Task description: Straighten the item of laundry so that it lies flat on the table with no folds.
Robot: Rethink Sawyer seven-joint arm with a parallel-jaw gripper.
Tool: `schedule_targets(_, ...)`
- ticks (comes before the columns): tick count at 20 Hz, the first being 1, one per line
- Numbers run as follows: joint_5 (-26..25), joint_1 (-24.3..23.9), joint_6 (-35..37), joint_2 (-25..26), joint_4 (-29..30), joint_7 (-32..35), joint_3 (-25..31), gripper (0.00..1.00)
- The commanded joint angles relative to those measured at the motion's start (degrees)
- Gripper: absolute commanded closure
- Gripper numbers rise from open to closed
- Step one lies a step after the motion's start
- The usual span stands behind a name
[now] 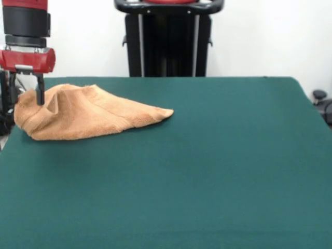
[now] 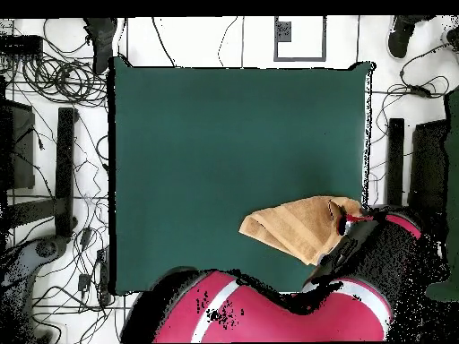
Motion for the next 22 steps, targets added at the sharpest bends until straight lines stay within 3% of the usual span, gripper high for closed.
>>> schedule_targets(1,-2.3,2.6,-3.1,3.7,-0.6,24.3,-3.5,0.0)
schedule_targets(6,0.4,1.6,-2.2,2.8,-0.3,22.2,-3.0,0.0)
schedule_targets(14,3.4,6.0,-1.5,-1.1,7.9,23.4,-7.8,0.0)
schedule_targets(22,8.2,8.6,1.8,-2.4,13.6,24.1,-7.5,0.0)
